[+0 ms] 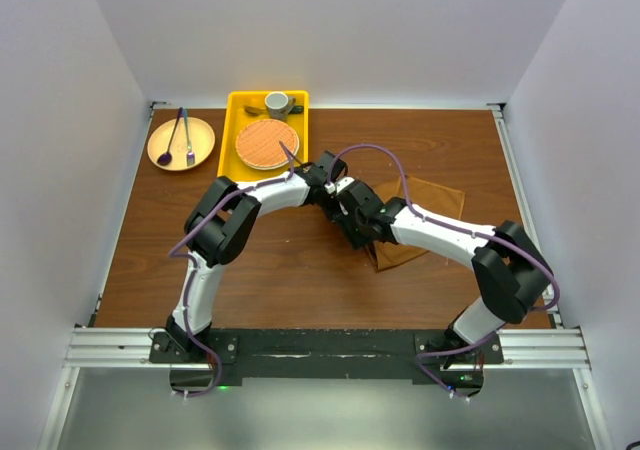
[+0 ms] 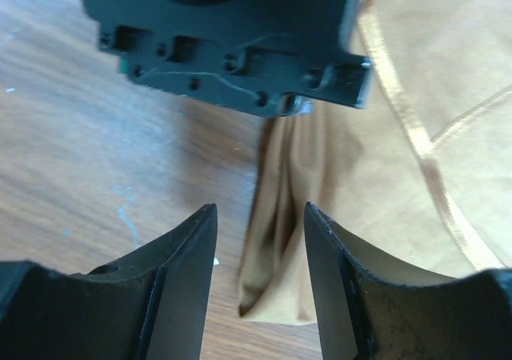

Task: Fold the napkin, place the utensils inside, and roll it up
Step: Roll the napkin with the utensil

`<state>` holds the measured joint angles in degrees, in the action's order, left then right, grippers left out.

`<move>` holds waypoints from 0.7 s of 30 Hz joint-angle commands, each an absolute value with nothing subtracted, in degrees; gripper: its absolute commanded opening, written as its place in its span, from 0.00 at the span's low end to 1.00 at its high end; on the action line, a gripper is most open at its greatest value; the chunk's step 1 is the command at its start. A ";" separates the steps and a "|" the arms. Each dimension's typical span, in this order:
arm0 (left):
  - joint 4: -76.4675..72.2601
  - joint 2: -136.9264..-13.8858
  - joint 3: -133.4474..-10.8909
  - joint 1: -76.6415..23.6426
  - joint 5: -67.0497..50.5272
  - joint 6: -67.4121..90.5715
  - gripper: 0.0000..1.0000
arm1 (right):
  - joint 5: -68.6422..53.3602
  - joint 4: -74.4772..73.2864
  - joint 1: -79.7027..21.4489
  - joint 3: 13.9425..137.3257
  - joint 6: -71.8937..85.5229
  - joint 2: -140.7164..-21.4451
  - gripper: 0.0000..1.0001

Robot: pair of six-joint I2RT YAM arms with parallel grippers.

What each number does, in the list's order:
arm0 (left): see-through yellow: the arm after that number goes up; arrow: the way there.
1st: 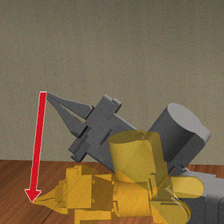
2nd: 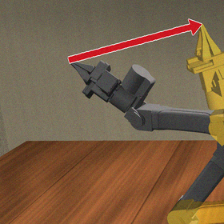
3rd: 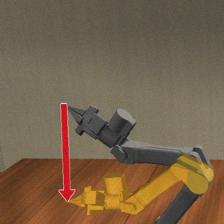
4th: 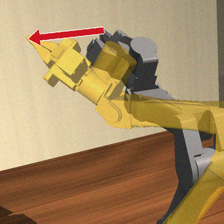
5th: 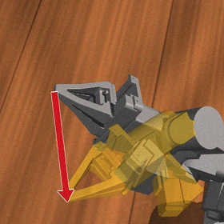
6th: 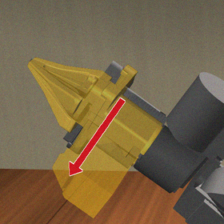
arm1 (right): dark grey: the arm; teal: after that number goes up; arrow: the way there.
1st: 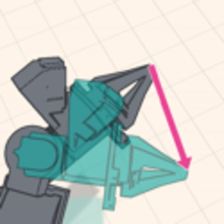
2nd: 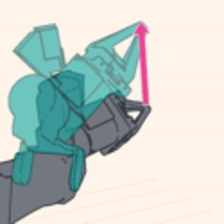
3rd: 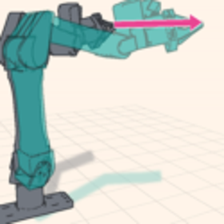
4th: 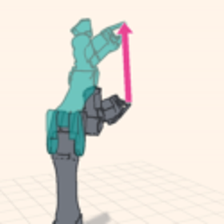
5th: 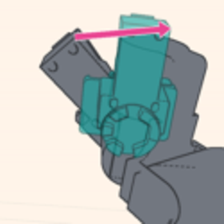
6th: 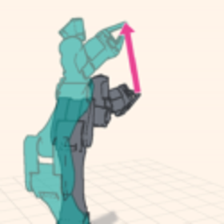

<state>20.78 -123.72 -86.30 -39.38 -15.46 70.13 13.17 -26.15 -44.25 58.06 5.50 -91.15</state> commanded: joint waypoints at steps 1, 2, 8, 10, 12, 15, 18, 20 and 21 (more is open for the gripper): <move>18.72 -120.67 -86.04 -39.64 -16.53 71.54 0.00 | 19.77 -25.84 -45.88 57.48 4.48 -90.88 0.52; 18.81 -120.67 -86.04 -39.64 -16.61 71.63 0.00 | 19.43 -25.67 -45.88 57.31 4.22 -91.05 0.52; 18.37 -120.32 -85.96 -39.64 -17.05 72.51 0.00 | 18.10 -24.17 -45.97 57.22 4.22 -94.65 0.49; 18.37 -119.97 -85.78 -39.55 -17.05 72.60 0.00 | 18.28 -23.47 -45.97 57.04 4.48 -95.71 0.47; 18.37 -120.06 -85.69 -39.64 -17.05 72.77 0.00 | 18.98 -23.03 -45.97 56.60 4.66 -96.85 0.46; 18.37 -120.06 -85.52 -39.64 -17.31 72.86 0.00 | 20.47 -22.85 -46.05 56.51 5.27 -97.99 0.44; 18.19 -119.80 -85.17 -39.64 -17.32 72.95 0.00 | 21.53 -23.29 -45.97 56.34 5.10 -98.17 0.42; 18.02 -119.62 -84.99 -39.55 -17.49 72.95 0.00 | 22.32 -23.81 -45.97 56.08 5.53 -98.61 0.42; 18.02 -119.62 -84.90 -39.64 -17.49 73.04 0.00 | 22.41 -23.99 -45.97 55.99 5.71 -98.70 0.41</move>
<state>19.70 -123.61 -85.36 -38.72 -16.29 71.57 20.10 -23.11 -45.76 57.04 5.58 -96.77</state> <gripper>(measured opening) 0.029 0.423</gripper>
